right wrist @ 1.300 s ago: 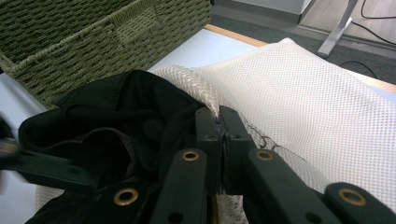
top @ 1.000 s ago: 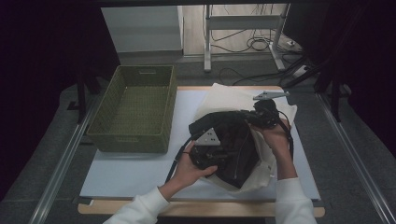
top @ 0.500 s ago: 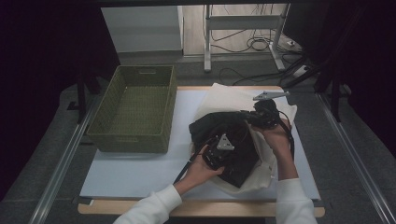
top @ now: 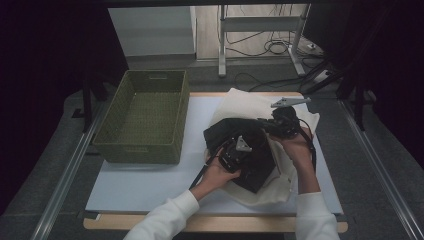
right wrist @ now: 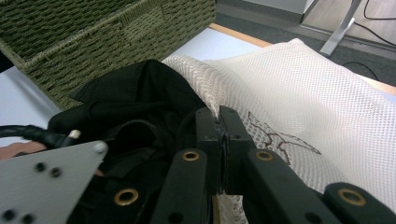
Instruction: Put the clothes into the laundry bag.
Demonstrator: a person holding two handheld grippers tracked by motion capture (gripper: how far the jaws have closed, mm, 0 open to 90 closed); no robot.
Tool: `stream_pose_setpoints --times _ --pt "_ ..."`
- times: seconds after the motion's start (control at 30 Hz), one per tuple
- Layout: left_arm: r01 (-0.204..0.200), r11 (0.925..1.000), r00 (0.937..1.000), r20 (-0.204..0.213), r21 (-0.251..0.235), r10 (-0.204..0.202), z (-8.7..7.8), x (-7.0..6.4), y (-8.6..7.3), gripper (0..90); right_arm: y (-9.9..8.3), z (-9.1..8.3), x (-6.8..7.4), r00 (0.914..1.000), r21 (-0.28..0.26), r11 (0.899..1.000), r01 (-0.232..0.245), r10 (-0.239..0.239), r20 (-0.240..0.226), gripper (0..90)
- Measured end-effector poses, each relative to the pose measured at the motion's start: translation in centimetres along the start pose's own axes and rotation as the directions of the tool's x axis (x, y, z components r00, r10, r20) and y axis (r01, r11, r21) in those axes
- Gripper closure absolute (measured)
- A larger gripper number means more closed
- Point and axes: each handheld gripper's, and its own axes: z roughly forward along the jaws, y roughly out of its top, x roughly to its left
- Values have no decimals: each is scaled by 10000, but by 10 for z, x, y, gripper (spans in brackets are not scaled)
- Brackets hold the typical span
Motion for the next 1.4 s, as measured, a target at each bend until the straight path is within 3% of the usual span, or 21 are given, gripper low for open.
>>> stream_pose_setpoints --times 0.4,0.53,0.73,0.83,0.9,0.97,1.07,1.13,1.17,1.23,1.3,1.33,1.4 --pt "314 9994 9987 -396 -122 -318 13 8 9 900 0 0 2 9999 50 10000 -68 68 -89 883" --pt "222 9995 9996 -181 -214 -226 10 7 7 900 -1 0 -1 9998 -35 9998 -172 171 -118 883" --pt "-7 9974 9999 153 -726 18 -12 -2 4 900 -1 -2 -5 9994 -183 9994 -302 299 -165 882" --pt "-40 9907 9995 312 -1357 84 -40 -5 2 900 -3 -3 -11 9987 -228 9986 -471 466 -180 882" --pt "-32 9885 9996 285 -1513 76 -47 -4 1 898 -4 -3 -12 9985 -235 9984 -514 510 -178 882" --pt "22 9825 10000 48 -1860 -13 -68 3 0 896 -4 -3 -12 9983 -240 9982 -547 542 -191 881" --pt "110 9783 9997 -212 -2071 -158 -80 11 -1 890 -4 -3 -12 9984 -243 9983 -530 525 -186 881" --pt "413 9744 9973 -500 -2209 -535 -90 26 -2 888 -4 -2 -12 9987 -221 9986 -482 479 -166 881" --pt "501 9752 9957 -650 -2156 -655 -90 32 -3 890 -4 -2 -11 9988 -213 9986 -475 472 -159 881" --pt "1054 9742 9931 -302 -1996 -1136 -85 43 -5 894 -3 -2 -11 9989 -192 9989 -435 433 -153 882" --pt "1150 9772 9922 -277 -1784 -1218 -80 48 -7 899 -3 -2 -10 9990 -182 9989 -421 418 -150 882" --pt "1226 9829 9912 -337 -1372 -1284 -67 53 -11 900 -3 -2 -10 9991 -184 9991 -388 385 -152 882" --pt "1232 9865 9913 -325 -1078 -1274 -53 57 -14 900 -3 -1 -10 9992 -176 9992 -359 356 -163 882"
